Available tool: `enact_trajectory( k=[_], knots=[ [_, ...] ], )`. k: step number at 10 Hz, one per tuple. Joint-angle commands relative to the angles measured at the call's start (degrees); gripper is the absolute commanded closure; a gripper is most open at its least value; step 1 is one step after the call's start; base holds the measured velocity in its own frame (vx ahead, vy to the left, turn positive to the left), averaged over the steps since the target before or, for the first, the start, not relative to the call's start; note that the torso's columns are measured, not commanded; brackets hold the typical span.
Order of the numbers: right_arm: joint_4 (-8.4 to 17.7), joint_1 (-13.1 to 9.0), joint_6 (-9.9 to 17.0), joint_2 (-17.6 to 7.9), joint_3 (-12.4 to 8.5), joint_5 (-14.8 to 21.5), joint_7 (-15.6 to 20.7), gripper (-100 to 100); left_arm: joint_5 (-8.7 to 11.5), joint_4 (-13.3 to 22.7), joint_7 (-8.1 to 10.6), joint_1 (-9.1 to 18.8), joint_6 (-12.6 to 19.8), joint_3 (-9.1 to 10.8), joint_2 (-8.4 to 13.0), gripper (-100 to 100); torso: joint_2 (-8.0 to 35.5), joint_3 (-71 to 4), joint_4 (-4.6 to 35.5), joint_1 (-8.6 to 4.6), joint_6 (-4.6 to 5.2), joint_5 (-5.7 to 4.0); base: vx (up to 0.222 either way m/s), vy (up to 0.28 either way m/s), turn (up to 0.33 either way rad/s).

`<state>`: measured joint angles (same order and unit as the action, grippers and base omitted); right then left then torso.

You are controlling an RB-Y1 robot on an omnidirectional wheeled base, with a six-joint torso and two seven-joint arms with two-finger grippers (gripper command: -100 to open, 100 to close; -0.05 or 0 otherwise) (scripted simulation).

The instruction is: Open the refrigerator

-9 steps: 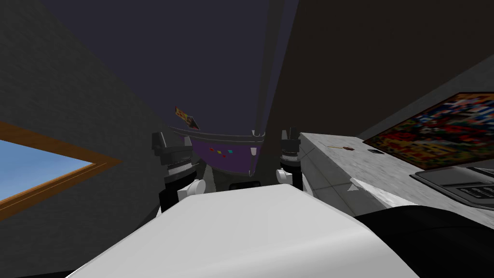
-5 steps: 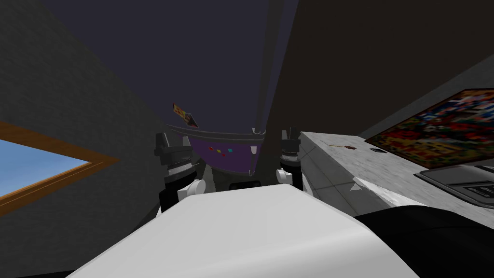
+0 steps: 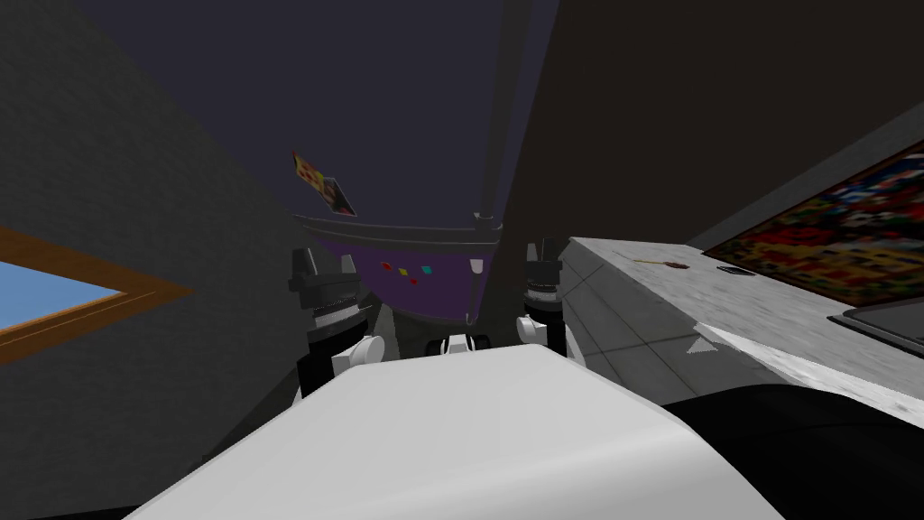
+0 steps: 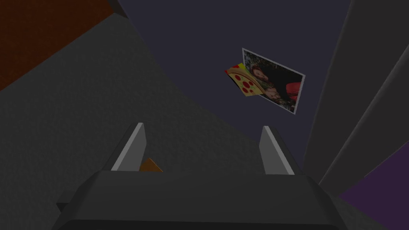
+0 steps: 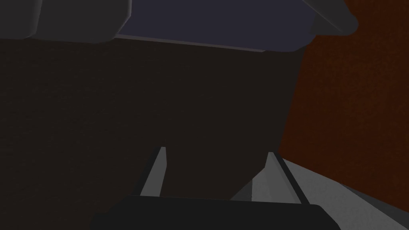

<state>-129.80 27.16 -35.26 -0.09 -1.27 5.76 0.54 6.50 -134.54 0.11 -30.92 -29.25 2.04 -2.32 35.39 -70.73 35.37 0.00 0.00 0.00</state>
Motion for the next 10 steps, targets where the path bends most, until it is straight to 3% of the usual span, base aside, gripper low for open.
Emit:
enact_trajectory(
  k=[1,3,6,9,10],
  knots=[
    [0.0,0.0,0.0,0.0,0.0,0.0,0.0,0,-0.1,0.6,0.39,0.8,0.4,0.28,2.4,-100,4.2,-8.5,4.2,0.0,0.0,0.0,-0.006,-0.009,-0.005],
    [0.0,0.0,0.0,0.0,0.0,0.0,0.0,0,-0.5,2.0,1.32,2.6,1.4,0.93,5.6,-100,6.8,-13.5,6.7,-0.03,0.0,-0.01,-0.036,-0.026,-0.008],
    [0.0,0.0,0.0,0.0,0.0,0.0,0.0,0,-1.3,5.3,3.57,7.1,3.7,2.52,9.4,-100,6.9,-13.8,6.9,-0.06,0.0,-0.02,-0.059,-0.049,-0.013],
    [0.0,0.0,0.0,0.0,0.0,0.0,0.0,0,-2.4,9.9,6.64,12.6,6.9,4.68,11.8,-100,6.9,-13.8,6.9,-0.06,0.0,-0.02,-0.08,-0.074,-0.016],
    [0.0,0.0,0.0,0.0,0.0,0.0,0.0,0,-2.4,9.9,6.64,13.3,6.9,4.68,11.8,-100,6.9,-13.8,6.9,-0.05,0.0,-0.02,-0.055,-0.053,-0.004]
  ],
)
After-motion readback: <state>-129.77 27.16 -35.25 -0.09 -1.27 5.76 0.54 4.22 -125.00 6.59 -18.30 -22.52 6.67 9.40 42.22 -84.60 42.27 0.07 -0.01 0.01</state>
